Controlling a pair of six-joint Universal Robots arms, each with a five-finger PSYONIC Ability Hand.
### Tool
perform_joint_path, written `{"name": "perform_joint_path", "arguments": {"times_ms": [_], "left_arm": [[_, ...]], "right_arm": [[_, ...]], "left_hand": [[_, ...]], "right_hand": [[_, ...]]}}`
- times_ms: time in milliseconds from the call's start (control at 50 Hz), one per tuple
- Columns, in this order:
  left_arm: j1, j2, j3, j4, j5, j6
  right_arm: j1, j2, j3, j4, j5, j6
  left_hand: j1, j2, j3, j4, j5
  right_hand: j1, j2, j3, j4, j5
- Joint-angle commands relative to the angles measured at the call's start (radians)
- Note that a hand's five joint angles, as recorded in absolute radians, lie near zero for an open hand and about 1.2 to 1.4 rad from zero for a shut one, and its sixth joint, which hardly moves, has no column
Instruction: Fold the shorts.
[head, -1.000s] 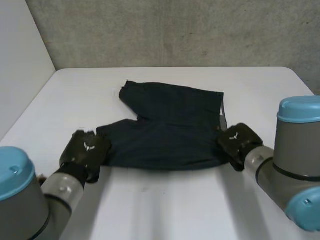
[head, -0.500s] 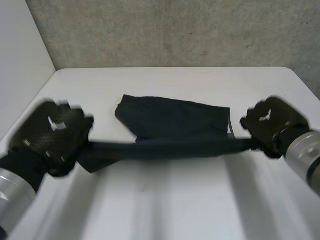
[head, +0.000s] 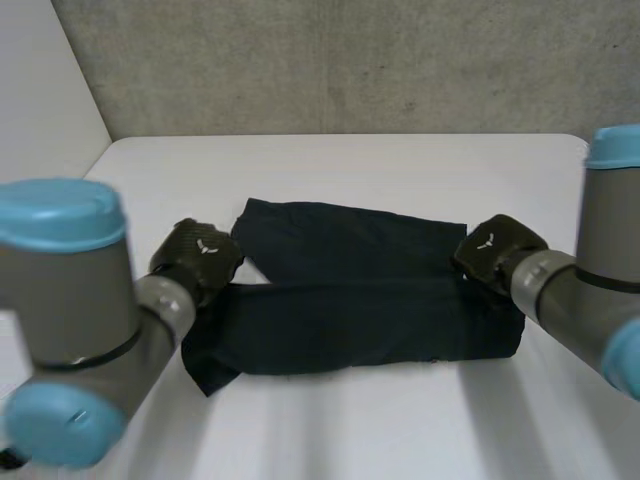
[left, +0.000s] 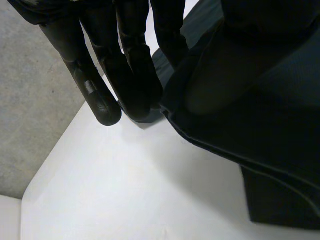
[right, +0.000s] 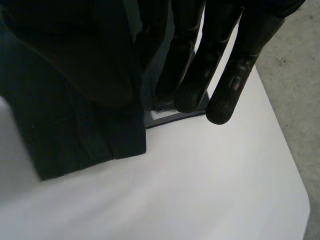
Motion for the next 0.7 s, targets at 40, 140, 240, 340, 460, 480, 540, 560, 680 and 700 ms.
{"name": "perform_joint_path", "arguments": {"times_ms": [40,140,240,340,460,480,540,560,680,700], "left_arm": [[0.0,-0.21,0.357,0.037,-0.006,-0.008],[0.005,-0.239,0.616,0.138,-0.023,-0.011],[0.011,-0.2,0.775,0.453,-0.026,-0.012],[0.027,-0.085,0.744,0.68,-0.038,-0.049],[0.05,-0.055,0.613,0.626,-0.043,-0.162],[0.053,-0.055,0.588,0.614,-0.043,-0.173],[0.054,-0.055,0.471,0.596,-0.035,-0.204],[0.056,-0.055,0.413,0.596,-0.032,-0.207],[0.059,-0.072,0.2,0.594,0.017,-0.209],[0.059,-0.075,0.14,0.594,0.04,-0.212]], "right_arm": [[0.012,0.155,-0.243,-0.139,0.002,0.086],[0.012,0.175,-0.47,-0.36,0.008,0.161],[0.017,0.11,-0.546,-0.698,0.01,0.204],[0.02,0.033,-0.503,-0.973,0.03,0.217],[0.029,0.034,-0.46,-0.862,0.034,0.22],[0.034,0.037,-0.452,-0.836,0.033,0.22],[0.04,0.063,-0.397,-0.75,0.028,0.22],[0.041,0.079,-0.365,-0.713,0.03,0.218],[0.044,0.152,-0.221,-0.608,0.03,0.214],[0.047,0.175,-0.183,-0.578,0.027,0.209]], "left_hand": [[0.244,0.196,0.203,0.197,0.236],[0.244,0.196,0.203,0.197,0.236],[0.244,0.196,0.203,0.197,0.236],[0.244,0.196,0.203,0.197,0.236],[0.244,0.196,0.203,0.197,0.236],[0.244,0.196,0.203,0.197,0.236],[0.244,0.196,0.203,0.197,0.236],[0.244,0.196,0.203,0.197,0.236],[0.244,0.196,0.203,0.197,0.236],[0.244,0.196,0.203,0.197,0.236]], "right_hand": [[0.403,0.206,0.192,0.203,0.252],[0.403,0.206,0.192,0.203,0.252],[0.403,0.206,0.192,0.203,0.252],[0.403,0.206,0.192,0.203,0.252],[0.403,0.206,0.192,0.203,0.252],[0.403,0.206,0.192,0.203,0.252],[0.403,0.206,0.192,0.203,0.252],[0.403,0.206,0.192,0.203,0.252],[0.403,0.206,0.192,0.203,0.252],[0.403,0.206,0.192,0.203,0.252]]}}
